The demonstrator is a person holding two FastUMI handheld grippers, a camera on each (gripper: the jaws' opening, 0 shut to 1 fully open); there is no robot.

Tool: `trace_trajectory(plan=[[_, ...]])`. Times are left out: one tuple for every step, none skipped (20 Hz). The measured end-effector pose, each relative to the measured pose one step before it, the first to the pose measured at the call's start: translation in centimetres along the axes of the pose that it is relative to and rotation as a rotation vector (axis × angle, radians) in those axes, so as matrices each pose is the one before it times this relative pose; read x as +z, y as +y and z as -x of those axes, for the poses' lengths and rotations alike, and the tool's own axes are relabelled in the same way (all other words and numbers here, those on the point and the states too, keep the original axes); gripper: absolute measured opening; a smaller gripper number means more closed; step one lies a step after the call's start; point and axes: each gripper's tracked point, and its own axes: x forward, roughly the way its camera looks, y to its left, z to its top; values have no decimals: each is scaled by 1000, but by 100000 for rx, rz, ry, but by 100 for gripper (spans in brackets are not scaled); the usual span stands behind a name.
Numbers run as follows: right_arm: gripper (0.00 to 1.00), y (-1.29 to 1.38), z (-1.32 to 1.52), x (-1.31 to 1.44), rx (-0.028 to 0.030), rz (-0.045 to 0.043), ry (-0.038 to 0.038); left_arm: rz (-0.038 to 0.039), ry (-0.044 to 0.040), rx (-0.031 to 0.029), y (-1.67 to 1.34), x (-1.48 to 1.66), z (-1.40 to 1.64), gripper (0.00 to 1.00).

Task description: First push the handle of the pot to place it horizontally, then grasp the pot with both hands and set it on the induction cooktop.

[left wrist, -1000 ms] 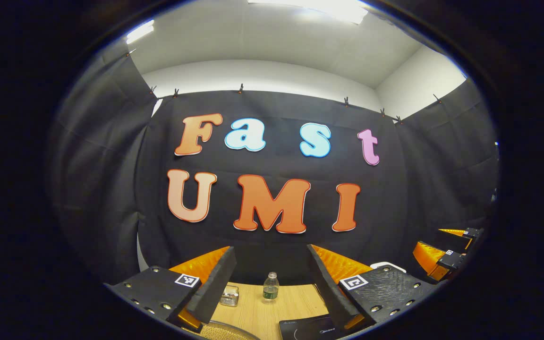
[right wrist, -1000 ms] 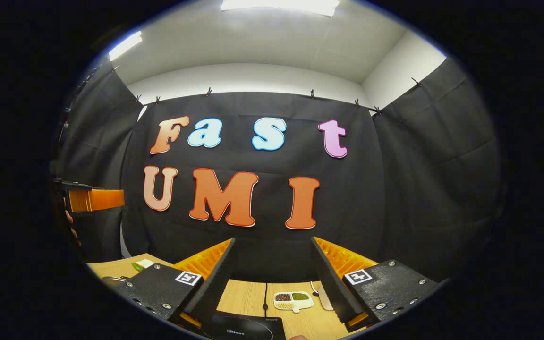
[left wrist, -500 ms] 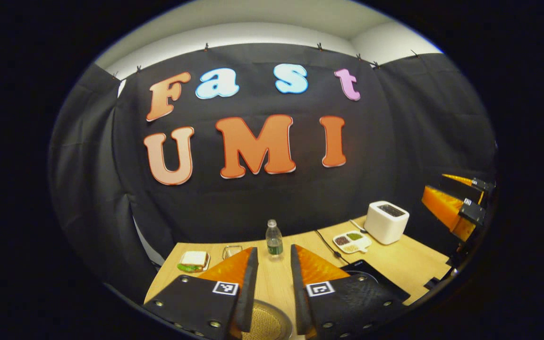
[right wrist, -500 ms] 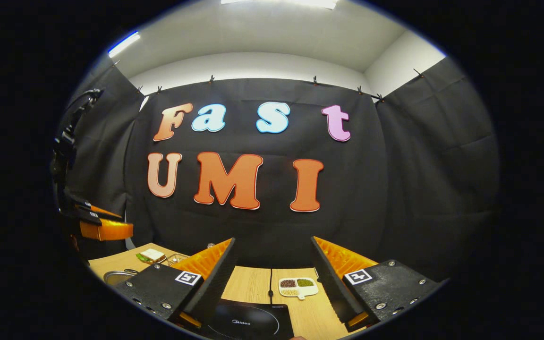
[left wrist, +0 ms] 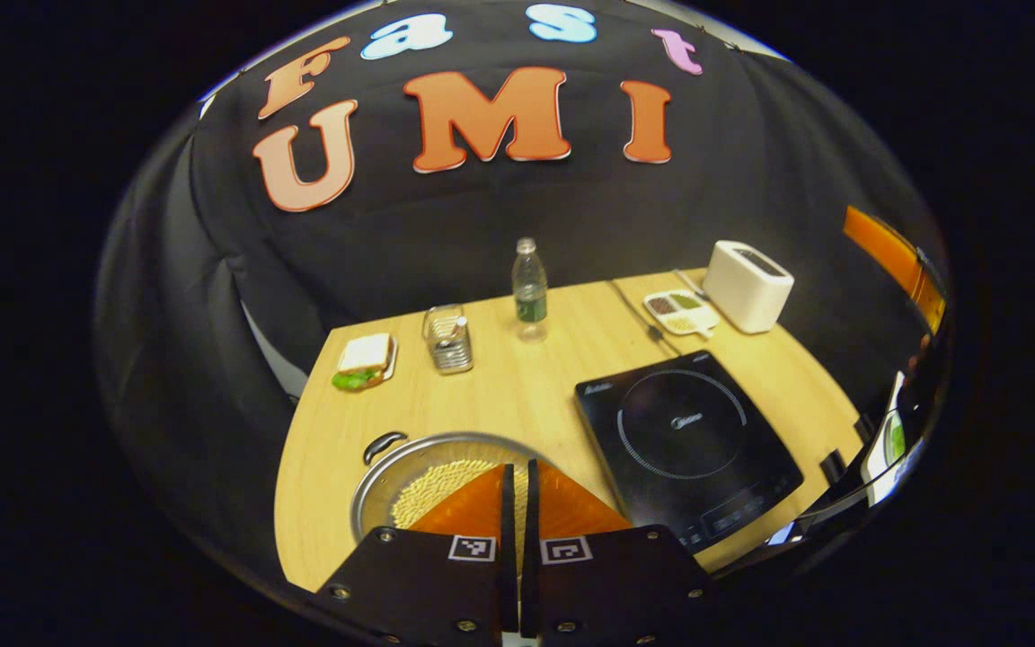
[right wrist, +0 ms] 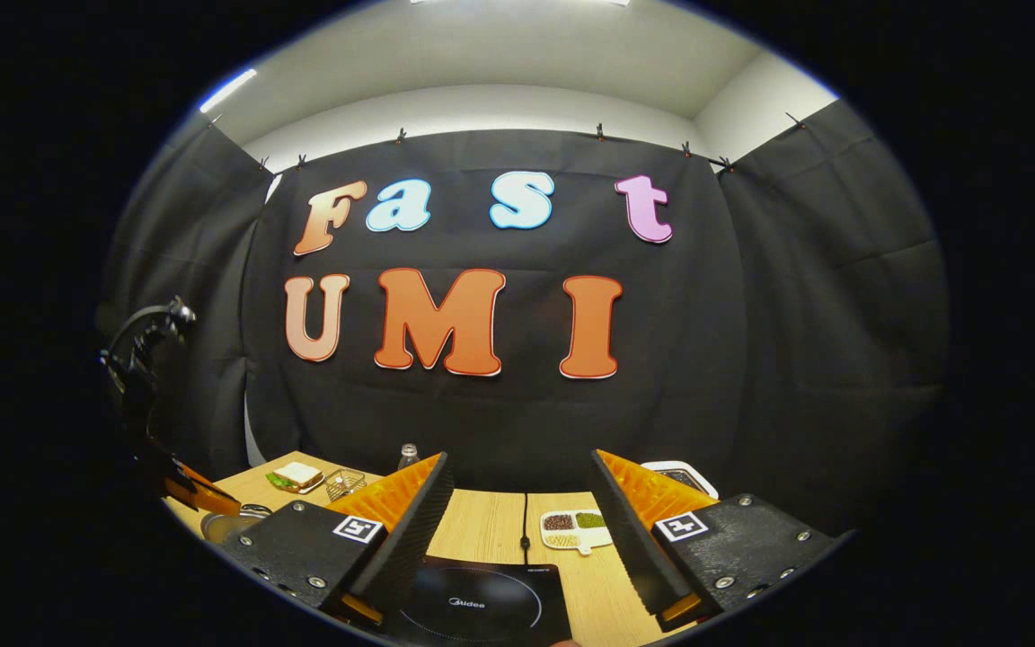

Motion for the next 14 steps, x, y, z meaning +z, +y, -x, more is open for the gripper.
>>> trace_trajectory(plan=[[95,289,-173,-227,692,-648,545,83,5042,-761,188,-1869,-257,3],[95,215,-188,-109,552,-332,415,-222,6017,-693,-194,-2157,-281,3],[95,157,-154,-252,520,-47,298,-926,4935,-585,63,-1803,-383,4],[95,199,-222,-139,563,256,297,-1414,4380,-1002,169,-1431,-135,4],[95,123,-211,-205,457,560,289,-1192,3705,-1030,128,-1406,-86,4],[95,122,-226,-146,399,642,324,-960,3557,-1619,-279,-1379,-27,4],[95,70,-182,-214,443,502,403,-247,3643,-1679,-259,-1418,-102,3],[95,106,-225,-165,532,172,424,372,3554,-1404,-164,-1254,-32,3],[95,144,-197,-152,461,46,664,446,3226,-1111,51,-1083,-49,3],[95,110,-121,-160,361,-131,437,469,2721,-674,171,-1040,-73,4],[95,-24,-257,-167,209,-16,500,314,2660,-965,105,-912,-17,4],[96,-91,-159,-112,194,-24,380,386,2152,-672,149,-1017,-130,4],[96,-55,-84,-194,47,156,465,-8,2615,-447,235,-933,4,4],[95,-112,-122,-154,70,109,395,-493,1924,-127,168,-665,123,4]])
